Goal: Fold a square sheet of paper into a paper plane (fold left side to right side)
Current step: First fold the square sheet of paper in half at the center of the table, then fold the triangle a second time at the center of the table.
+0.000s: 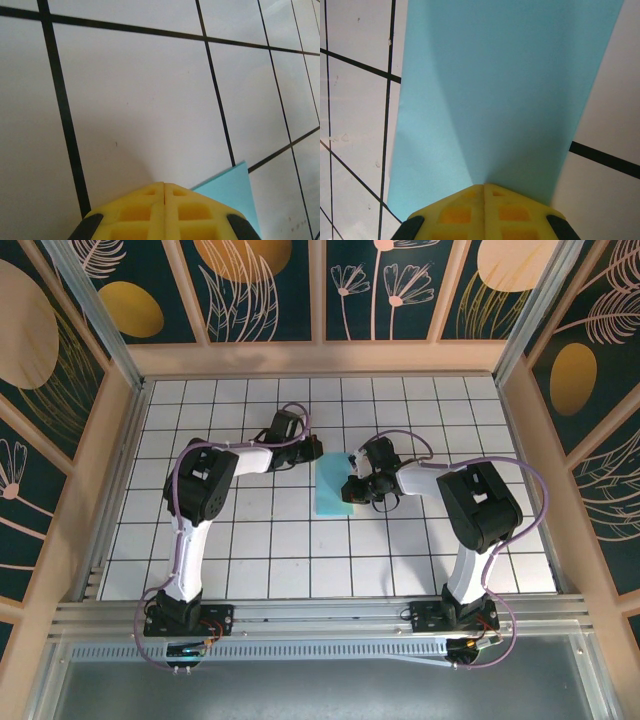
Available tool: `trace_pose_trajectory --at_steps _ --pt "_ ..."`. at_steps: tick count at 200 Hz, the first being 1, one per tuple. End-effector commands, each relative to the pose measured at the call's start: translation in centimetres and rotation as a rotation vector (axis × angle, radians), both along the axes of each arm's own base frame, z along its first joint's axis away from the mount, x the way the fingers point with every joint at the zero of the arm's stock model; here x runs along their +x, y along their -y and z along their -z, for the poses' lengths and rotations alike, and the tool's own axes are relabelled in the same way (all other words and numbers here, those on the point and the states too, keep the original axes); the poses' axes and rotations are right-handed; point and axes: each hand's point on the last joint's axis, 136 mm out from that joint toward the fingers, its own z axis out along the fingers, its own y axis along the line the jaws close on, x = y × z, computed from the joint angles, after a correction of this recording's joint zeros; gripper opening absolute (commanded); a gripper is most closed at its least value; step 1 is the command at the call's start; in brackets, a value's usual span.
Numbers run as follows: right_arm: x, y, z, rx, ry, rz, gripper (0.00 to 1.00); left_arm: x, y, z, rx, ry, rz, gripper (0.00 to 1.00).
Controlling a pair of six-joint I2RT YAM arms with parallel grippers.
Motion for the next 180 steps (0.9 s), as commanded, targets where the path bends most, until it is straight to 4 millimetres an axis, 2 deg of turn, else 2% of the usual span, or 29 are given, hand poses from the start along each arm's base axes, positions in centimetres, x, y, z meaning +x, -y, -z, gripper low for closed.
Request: trace_pose_trajectory --at_steps 1,26,45,71,93,111,146,157,180 --pt "-3.7 6.3 6.7 -0.31 -0.159 0.059 0.0 1.4 -3.3 3.1 0.099 -0.028 -0.096 0.02" --pt "-3.7 6.3 6.7 -0.305 -0.158 0.061 0.0 1.5 -3.5 3.0 0.1 -0.03 -0.099 0.02" --pt "-3.6 6.2 6.6 -0.301 -0.157 0.064 0.0 1.7 -3.4 1.9 0.091 -0.012 -0.093 0.02" --pt "-3.5 5.9 6.5 -0.288 -0.158 0.068 0.0 1.6 -3.5 -1.2 0.076 0.046 -0.093 0.03" --pt "-3.4 5.8 6.3 -0.28 -0.156 0.072 0.0 0.6 -4.1 -3.8 0.062 0.092 -0.091 0.02" --pt "-3.3 5.7 6.2 -0.277 -0.154 0.072 0.0 -1.2 -4.2 -5.5 0.02 0.103 -0.072 0.02" --pt "-3.4 5.7 6.2 -0.274 -0.155 0.076 0.0 -6.2 -3.6 -6.6 -0.072 0.079 -0.023 0.02" --pt "-3.2 5.6 6.2 -0.271 -0.152 0.078 0.0 -8.4 -3.1 -5.8 -0.093 0.04 0.003 0.02" --pt "-3.1 5.5 6.0 -0.268 -0.147 0.082 0.0 -11.0 -1.0 -4.9 -0.118 -0.015 0.063 0.02"
